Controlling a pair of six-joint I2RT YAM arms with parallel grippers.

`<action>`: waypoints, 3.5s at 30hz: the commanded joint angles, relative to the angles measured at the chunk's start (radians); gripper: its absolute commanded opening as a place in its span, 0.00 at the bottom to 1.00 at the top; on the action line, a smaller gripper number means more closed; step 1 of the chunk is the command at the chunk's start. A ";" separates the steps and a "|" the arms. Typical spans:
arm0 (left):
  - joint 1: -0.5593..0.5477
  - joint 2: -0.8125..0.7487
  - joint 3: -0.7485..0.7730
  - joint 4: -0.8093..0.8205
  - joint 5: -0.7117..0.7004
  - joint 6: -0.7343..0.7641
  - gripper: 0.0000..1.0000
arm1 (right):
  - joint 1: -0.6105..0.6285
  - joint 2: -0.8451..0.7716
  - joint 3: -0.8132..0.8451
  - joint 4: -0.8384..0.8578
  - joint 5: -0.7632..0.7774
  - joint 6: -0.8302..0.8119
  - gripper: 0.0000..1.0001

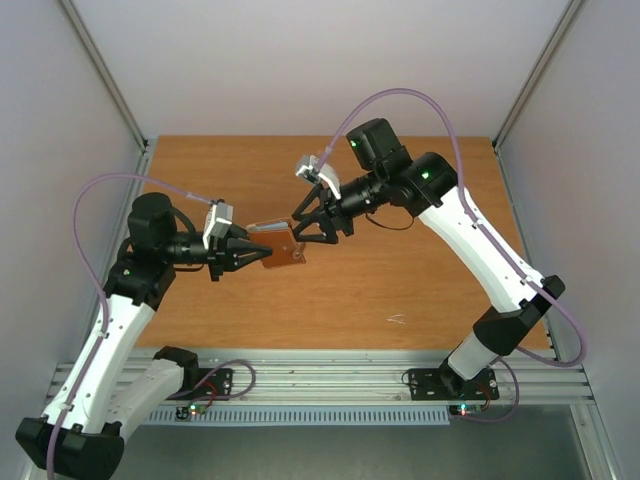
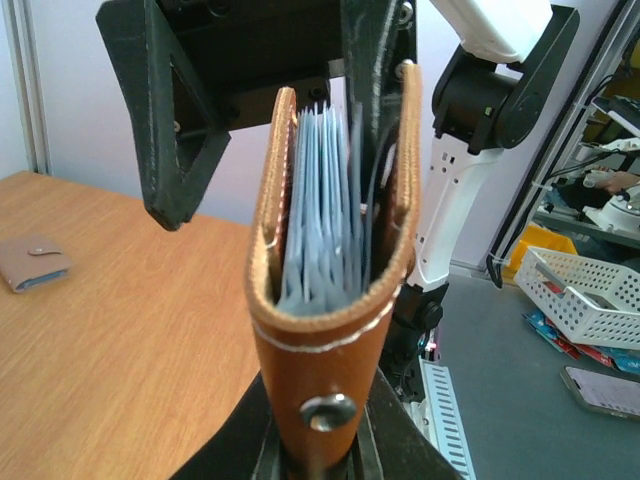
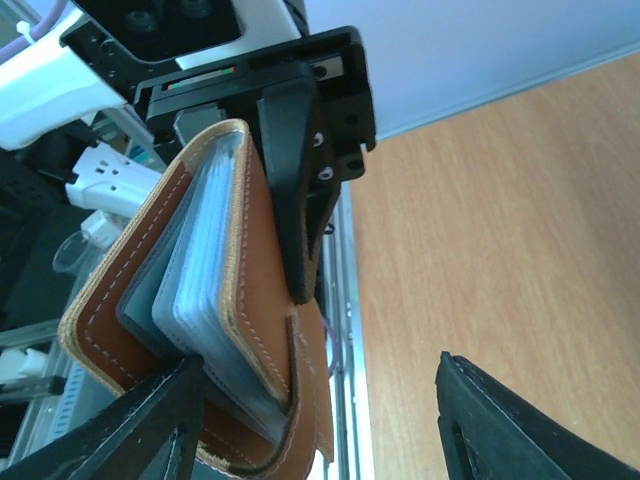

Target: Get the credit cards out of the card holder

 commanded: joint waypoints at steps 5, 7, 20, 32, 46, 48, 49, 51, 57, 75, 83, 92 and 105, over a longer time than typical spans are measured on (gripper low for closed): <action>0.001 -0.005 -0.028 0.143 -0.010 -0.077 0.00 | 0.102 0.045 0.065 -0.112 0.055 -0.046 0.46; 0.001 -0.006 -0.028 0.147 -0.011 -0.095 0.00 | 0.104 0.034 0.052 -0.074 0.055 -0.022 0.28; 0.001 -0.037 -0.084 0.156 -0.631 -0.224 0.72 | 0.089 -0.048 -0.050 0.123 0.765 0.352 0.01; -0.055 -0.001 -0.090 0.213 -0.566 -0.305 0.96 | 0.318 0.172 0.233 -0.070 1.547 0.492 0.01; -0.097 0.022 -0.059 0.239 -0.732 -0.368 0.99 | 0.362 0.276 0.365 -0.068 1.281 0.570 0.01; -0.097 0.023 -0.057 0.227 -0.766 -0.370 0.99 | 0.364 0.278 0.379 -0.064 1.252 0.584 0.01; -0.097 0.023 -0.057 0.221 -0.783 -0.364 0.99 | 0.365 0.278 0.383 -0.062 1.243 0.589 0.01; -0.096 0.023 -0.053 0.212 -0.826 -0.347 0.99 | 0.370 0.281 0.394 -0.061 1.237 0.597 0.01; -0.096 0.020 -0.036 0.145 -0.956 -0.285 0.99 | 0.374 0.291 0.412 -0.078 1.222 0.597 0.01; 0.009 -0.033 -0.028 -0.018 -0.852 -0.258 0.99 | 0.247 0.159 0.347 -0.088 0.918 0.441 0.01; 0.035 -0.106 -0.086 0.179 -0.517 -0.364 0.88 | 0.128 0.018 0.146 0.015 0.556 0.355 0.01; 0.035 -0.046 -0.058 0.197 -0.445 -0.422 0.51 | 0.123 0.001 0.134 0.005 0.373 0.272 0.01; 0.032 -0.057 -0.058 0.228 -0.362 -0.428 0.79 | 0.068 0.020 0.170 -0.004 0.530 0.382 0.01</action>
